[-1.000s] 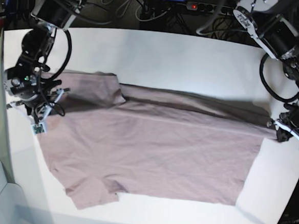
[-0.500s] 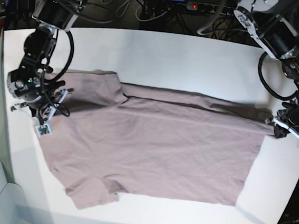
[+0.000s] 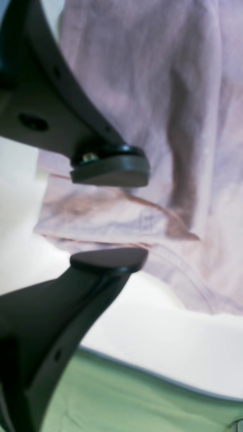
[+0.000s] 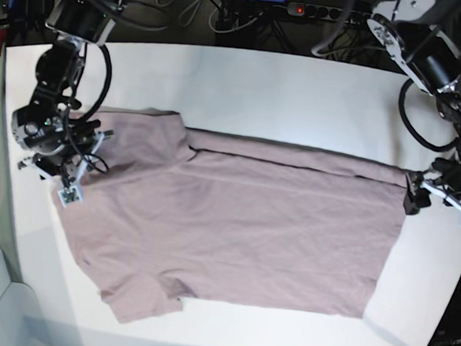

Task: Layout the t-shirt on the table in an organized manner, then fold the t-shirt properly
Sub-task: 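Hold the shirt corners with both grippers and adjust the grip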

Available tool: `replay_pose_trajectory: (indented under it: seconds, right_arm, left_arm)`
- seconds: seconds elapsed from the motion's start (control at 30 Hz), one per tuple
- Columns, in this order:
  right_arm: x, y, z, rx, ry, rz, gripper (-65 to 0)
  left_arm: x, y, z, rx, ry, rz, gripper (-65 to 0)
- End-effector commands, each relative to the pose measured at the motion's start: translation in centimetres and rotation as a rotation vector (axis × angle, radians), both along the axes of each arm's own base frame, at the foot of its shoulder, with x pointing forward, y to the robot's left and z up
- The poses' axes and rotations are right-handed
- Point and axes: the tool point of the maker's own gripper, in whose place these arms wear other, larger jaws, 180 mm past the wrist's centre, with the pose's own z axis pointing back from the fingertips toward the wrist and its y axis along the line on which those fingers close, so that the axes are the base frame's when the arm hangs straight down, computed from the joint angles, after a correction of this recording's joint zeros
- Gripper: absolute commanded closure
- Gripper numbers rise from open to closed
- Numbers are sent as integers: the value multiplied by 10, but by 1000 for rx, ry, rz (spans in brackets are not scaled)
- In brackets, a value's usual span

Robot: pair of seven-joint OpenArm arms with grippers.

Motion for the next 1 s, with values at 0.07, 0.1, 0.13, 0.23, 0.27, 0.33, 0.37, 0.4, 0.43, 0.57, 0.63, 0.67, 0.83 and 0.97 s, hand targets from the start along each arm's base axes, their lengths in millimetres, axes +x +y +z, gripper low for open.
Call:
replay_pose_trajectory:
  seconds: [0.07, 0.1, 0.13, 0.23, 0.27, 0.33, 0.37, 0.4, 0.43, 0.57, 0.63, 0.67, 0.83, 0.97]
  right_arm:
    - [-10, -18, 13, -29, -43, -40, -291]
    - [-14, -19, 14, -34, -44, -45, -291]
    - [-19, -21, 15, -39, -45, -50, -291]
    - [-32, -25, 16, -53, -44, -61, -291]
    - [-36, -24, 14, -54, -35, -60, -291]
    - [-42, -24, 11, -56, -24, -60, -291]
    - [-44, -22, 9, -50, -19, -61, -291]
    - [-45, -21, 7, -47, -16, -61, -291]
    - [-45, -21, 7, -47, -16, -61, -291]
    - [-52, -29, 5, -49, -7, -88, -291]
    - [-54, -32, 5, -50, -7, -99, -291]
    - [-54, -33, 5, -50, -7, -101, -291]
    - [-54, -34, 6, -50, -7, -104, -291]
    - [-54, -34, 6, -50, -9, -104, -291]
  left_arm:
    - [-3, 13, 10, 29, -37, 12, -650]
    - [-6, 13, 5, 24, -25, 12, -650]
    - [-8, 12, 3, 20, -20, 12, -650]
    - [-11, 9, -12, -15, 13, 13, -650]
    - [-13, 7, -18, -28, 25, 14, -650]
    - [-15, 4, -28, -52, 43, 14, -650]
    - [-14, 4, -30, -62, 34, 18, -650]
    - [-13, 4, -31, -66, 18, 22, -650]
    - [-12, 4, -32, -69, 9, 26, -650]
    - [-15, 3, -45, -49, 52, 23, -650]
    - [-16, 2, -47, -47, 62, 21, -650]
    - [-15, 2, -47, -49, 60, 22, -650]
    - [-17, 1, -49, -50, 65, 21, -650]
    - [-18, 1, -49, -51, 65, 22, -650]
